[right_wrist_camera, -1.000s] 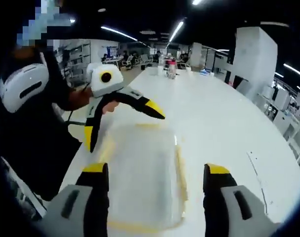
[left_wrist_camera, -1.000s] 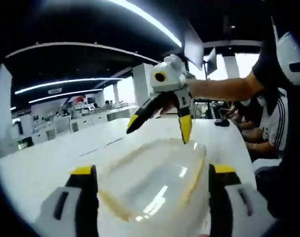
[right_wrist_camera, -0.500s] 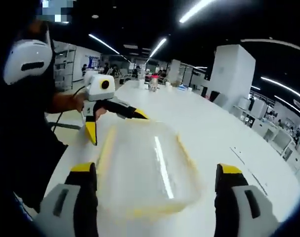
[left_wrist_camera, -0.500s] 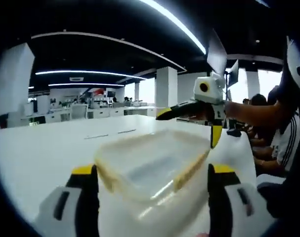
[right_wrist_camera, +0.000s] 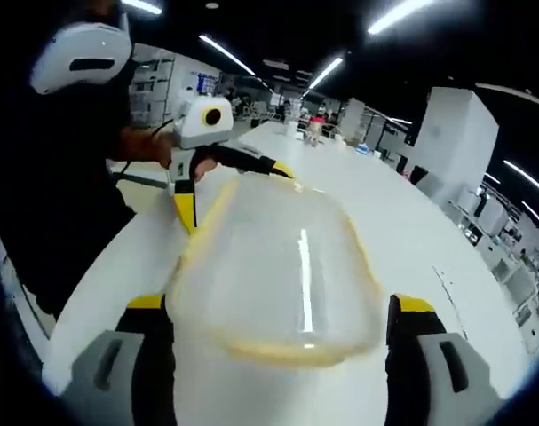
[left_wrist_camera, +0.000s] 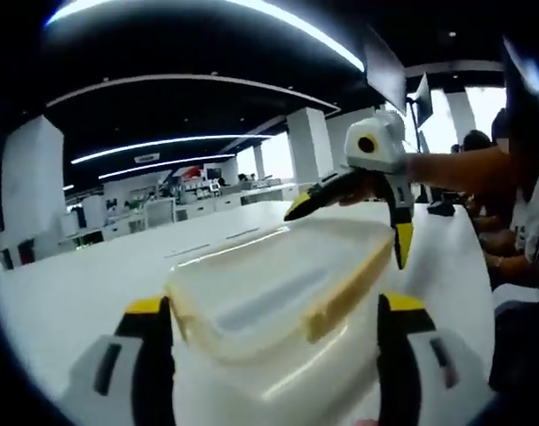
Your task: Snap each plastic latch of the storage box into its locked position after aligning the lid with the box until every specified latch is closed and the lid sits flush.
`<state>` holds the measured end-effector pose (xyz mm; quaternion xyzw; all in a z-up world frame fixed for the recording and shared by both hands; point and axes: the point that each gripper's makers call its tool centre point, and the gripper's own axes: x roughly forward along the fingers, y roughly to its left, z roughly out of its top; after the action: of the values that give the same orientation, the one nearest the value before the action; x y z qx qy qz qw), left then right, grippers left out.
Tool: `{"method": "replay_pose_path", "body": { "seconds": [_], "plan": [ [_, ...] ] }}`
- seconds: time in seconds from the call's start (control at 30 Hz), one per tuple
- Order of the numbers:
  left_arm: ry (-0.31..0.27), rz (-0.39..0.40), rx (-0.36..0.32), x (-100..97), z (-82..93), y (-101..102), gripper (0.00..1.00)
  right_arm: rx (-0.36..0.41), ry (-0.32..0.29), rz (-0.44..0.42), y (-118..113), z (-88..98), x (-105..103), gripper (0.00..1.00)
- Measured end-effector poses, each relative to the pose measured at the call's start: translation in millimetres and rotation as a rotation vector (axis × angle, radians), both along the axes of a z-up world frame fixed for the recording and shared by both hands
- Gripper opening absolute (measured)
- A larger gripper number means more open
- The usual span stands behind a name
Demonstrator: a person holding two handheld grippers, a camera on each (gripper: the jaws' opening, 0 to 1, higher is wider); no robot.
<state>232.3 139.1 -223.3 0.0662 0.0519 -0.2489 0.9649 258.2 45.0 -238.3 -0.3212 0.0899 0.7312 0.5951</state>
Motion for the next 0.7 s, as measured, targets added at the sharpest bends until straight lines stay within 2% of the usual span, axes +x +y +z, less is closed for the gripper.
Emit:
{"method": "replay_pose_path", "body": {
  "seconds": [0.07, 0.13, 0.27, 0.3, 0.37, 0.47, 0.53, 0.7],
  "plan": [
    [-0.007, 0.015, -0.002, 1.8, -0.2, 1.7, 0.91, 0.002, 0.024, 0.085, 1.6, 0.3, -2.2, 1.0],
    [-0.01, 0.016, 0.0, 2.0, -0.8, 0.2, 0.93, -0.001, 0.056, 0.133, 2.1, -1.8, -1.4, 1.0],
    [-0.013, 0.03, 0.025, 2.9, -3.1, -1.5, 0.94, -0.001, 0.074, 0.195, 3.6, -4.2, 4.4, 1.0],
    [-0.011, 0.036, 0.045, 3.5, -4.7, -1.6, 0.95, 0.004, 0.096, 0.231, 4.7, -4.4, -0.1, 1.0],
    [-0.008, 0.05, 0.122, 4.5, -9.7, 0.0, 0.95, 0.001, 0.095, 0.249, 6.3, -4.9, 1.4, 1.0],
    [-0.008, 0.063, 0.131, 5.6, -11.0, -2.0, 0.95, -0.024, 0.049, 0.301, 3.6, -7.5, 4.9, 1.0],
    [-0.01, 0.082, 0.116, 6.8, -10.4, -2.5, 0.96, -0.06, -0.011, 0.362, 7.1, -13.2, 5.5, 1.0],
    [-0.016, 0.091, 0.112, 7.3, -10.4, -1.8, 0.97, -0.1, -0.035, 0.378, 11.4, -13.9, 4.5, 1.0]
  ]
}}
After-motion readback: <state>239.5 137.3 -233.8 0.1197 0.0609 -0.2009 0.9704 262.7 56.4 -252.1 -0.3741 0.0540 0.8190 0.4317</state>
